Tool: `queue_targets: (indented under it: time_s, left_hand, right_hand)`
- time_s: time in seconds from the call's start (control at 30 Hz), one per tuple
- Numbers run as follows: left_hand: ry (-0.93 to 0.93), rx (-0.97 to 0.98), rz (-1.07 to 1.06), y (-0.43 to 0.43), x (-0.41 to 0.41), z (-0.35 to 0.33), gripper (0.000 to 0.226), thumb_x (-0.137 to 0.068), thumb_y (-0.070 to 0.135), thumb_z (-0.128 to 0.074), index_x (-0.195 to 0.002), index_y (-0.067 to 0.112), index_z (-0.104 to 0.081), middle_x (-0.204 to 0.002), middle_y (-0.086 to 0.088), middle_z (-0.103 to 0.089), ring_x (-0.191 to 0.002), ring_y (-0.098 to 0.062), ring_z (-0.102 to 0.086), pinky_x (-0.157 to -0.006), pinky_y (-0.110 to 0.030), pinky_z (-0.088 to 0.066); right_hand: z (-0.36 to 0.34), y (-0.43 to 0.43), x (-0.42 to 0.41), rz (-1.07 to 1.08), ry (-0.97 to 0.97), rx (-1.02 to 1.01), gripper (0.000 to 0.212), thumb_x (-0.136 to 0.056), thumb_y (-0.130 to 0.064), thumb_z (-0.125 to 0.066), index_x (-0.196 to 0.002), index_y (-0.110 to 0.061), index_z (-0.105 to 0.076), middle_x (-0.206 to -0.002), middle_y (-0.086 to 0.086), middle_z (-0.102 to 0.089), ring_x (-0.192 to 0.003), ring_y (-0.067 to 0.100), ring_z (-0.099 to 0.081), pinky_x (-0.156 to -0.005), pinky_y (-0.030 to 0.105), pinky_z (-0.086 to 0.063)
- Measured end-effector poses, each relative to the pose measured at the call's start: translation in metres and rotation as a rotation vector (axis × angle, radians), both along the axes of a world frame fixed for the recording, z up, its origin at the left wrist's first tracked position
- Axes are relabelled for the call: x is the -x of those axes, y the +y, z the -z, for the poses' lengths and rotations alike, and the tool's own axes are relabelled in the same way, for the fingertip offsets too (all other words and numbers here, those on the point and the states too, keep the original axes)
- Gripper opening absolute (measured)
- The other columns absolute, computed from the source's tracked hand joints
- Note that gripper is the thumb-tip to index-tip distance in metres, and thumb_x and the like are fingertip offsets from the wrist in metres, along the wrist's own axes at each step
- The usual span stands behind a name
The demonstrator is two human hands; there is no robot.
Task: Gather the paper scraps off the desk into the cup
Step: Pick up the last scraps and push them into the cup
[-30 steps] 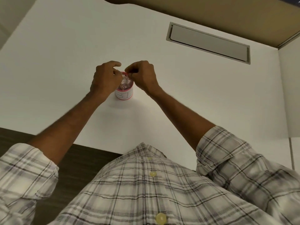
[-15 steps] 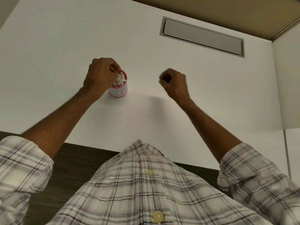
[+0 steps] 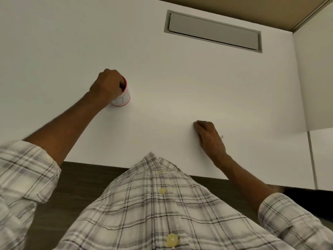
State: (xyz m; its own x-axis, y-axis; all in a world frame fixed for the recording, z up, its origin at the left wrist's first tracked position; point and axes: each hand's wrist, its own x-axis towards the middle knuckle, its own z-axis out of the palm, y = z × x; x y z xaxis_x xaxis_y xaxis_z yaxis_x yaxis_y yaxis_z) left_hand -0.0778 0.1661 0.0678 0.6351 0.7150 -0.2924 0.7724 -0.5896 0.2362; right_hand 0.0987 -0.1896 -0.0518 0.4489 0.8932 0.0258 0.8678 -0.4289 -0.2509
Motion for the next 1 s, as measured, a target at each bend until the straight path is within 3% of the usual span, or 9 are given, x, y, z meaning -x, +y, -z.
queue_targets:
  time_s: [0.13, 0.27, 0.47, 0.6, 0.7, 0.83, 1.0]
  left_hand:
    - [0.048, 0.006, 0.001, 0.002, -0.006, -0.004, 0.028, -0.080, 0.004, -0.064, -0.107, 0.001, -0.069, -0.105, -0.023, -0.066, -0.095, -0.042, -0.065, -0.070, -0.036, -0.051]
    - [-0.011, 0.075, -0.005, 0.005, -0.004, -0.015, 0.029, -0.081, 0.007, -0.065, -0.107, 0.013, -0.075, -0.107, -0.014, -0.070, -0.095, -0.034, -0.067, -0.073, -0.032, -0.052]
    - [-0.190, 0.120, -0.115, 0.012, 0.006, -0.035, 0.023, -0.081, 0.014, -0.070, -0.103, 0.016, -0.077, -0.109, -0.007, -0.072, -0.096, -0.025, -0.066, -0.071, -0.027, -0.048]
    - [-0.289, 0.110, -0.179, 0.016, 0.019, -0.036, 0.019, -0.083, 0.014, -0.070, -0.100, 0.014, -0.078, -0.102, -0.007, -0.073, -0.075, -0.013, -0.058, -0.058, -0.020, -0.041]
    - [-0.324, 0.112, -0.202, 0.019, 0.024, -0.032, 0.018, -0.083, 0.015, -0.069, -0.099, 0.015, -0.078, -0.101, -0.006, -0.073, -0.063, -0.008, -0.052, -0.050, -0.017, -0.036]
    - [-0.324, 0.105, -0.189, 0.021, 0.027, -0.029, 0.018, -0.084, 0.015, -0.068, -0.099, 0.017, -0.078, -0.104, -0.005, -0.074, -0.082, -0.015, -0.063, -0.057, -0.020, -0.042]
    - [-0.326, 0.081, -0.144, 0.019, 0.024, -0.028, 0.023, -0.086, 0.011, -0.063, -0.105, 0.014, -0.076, -0.109, -0.007, -0.073, -0.100, -0.023, -0.067, -0.071, -0.027, -0.047]
  right_hand:
    - [0.001, 0.020, 0.005, -0.010, -0.011, 0.008, 0.029, -0.089, 0.007, -0.065, -0.117, -0.003, -0.069, -0.112, 0.013, -0.069, -0.100, 0.032, -0.063, -0.072, 0.044, -0.060]
    - [-0.006, 0.053, 0.007, -0.059, -0.013, 0.018, 0.025, -0.092, 0.000, -0.063, -0.116, -0.006, -0.067, -0.096, 0.012, -0.067, -0.086, 0.032, -0.063, -0.061, 0.044, -0.056]
    - [-0.016, 0.115, 0.017, -0.170, 0.049, 0.014, 0.009, -0.090, -0.002, -0.064, -0.097, -0.007, -0.064, -0.086, 0.010, -0.062, -0.077, 0.031, -0.060, -0.061, 0.041, -0.052]
    - [-0.053, 0.171, 0.040, 0.024, 0.379, -0.180, 0.016, -0.084, -0.006, -0.062, -0.096, -0.014, -0.069, -0.084, 0.001, -0.064, -0.071, 0.016, -0.058, -0.062, 0.025, -0.047]
    - [-0.091, 0.210, 0.053, 0.011, 0.561, -0.332, 0.014, -0.082, -0.008, -0.064, -0.091, -0.015, -0.072, -0.073, -0.004, -0.066, -0.061, 0.005, -0.053, -0.060, 0.017, -0.042]
    - [-0.124, 0.245, 0.057, -0.140, 0.582, -0.421, 0.012, -0.087, -0.013, -0.067, -0.093, -0.010, -0.076, -0.079, -0.002, -0.074, -0.064, 0.006, -0.062, -0.061, 0.017, -0.049]
    - [-0.126, 0.279, 0.055, -0.295, 0.451, -0.258, 0.021, -0.088, -0.005, -0.064, -0.099, -0.011, -0.080, -0.095, 0.000, -0.080, -0.082, 0.009, -0.072, -0.072, 0.010, -0.053]
